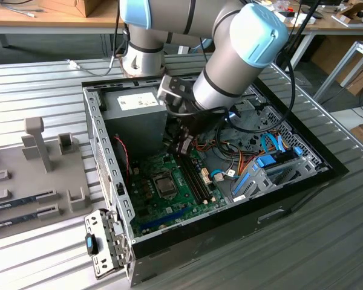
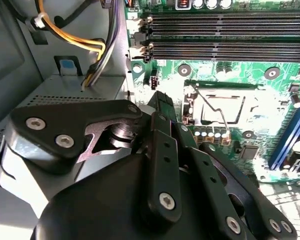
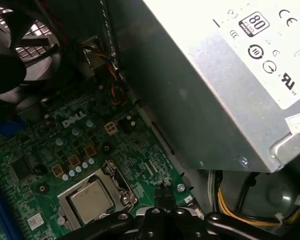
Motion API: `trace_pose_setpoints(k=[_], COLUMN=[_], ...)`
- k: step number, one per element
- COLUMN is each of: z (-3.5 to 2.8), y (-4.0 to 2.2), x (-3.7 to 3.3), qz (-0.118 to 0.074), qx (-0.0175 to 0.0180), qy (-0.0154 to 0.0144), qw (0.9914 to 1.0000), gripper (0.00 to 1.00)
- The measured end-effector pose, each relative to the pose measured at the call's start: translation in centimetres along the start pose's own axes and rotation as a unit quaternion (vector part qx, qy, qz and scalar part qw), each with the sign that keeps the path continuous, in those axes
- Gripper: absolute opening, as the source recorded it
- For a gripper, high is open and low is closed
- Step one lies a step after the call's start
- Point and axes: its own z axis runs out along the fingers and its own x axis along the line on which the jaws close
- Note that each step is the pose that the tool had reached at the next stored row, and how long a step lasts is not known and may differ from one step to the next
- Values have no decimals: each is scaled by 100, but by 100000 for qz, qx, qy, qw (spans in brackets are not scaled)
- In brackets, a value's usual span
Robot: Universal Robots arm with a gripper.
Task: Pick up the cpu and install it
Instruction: 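Close the cpu cover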
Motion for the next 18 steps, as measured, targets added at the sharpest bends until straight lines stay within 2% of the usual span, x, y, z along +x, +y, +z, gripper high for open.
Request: trace_pose_setpoints(k=[6, 8, 11, 12, 16, 18], z=[-3, -2, 2, 3, 5, 6], y=[-18, -19, -20, -20, -21, -21], x=[33, 35, 35, 35, 35, 35], qz=[-1822, -3752, -6258, -7379, -9680, -11577], qx=[-45, -85, -142, -166, -226, -280], qy=[416, 877, 1450, 1710, 2225, 2638], qw=[99983, 99926, 99793, 99713, 99505, 99292], gripper=[11, 11, 11, 11, 11, 11])
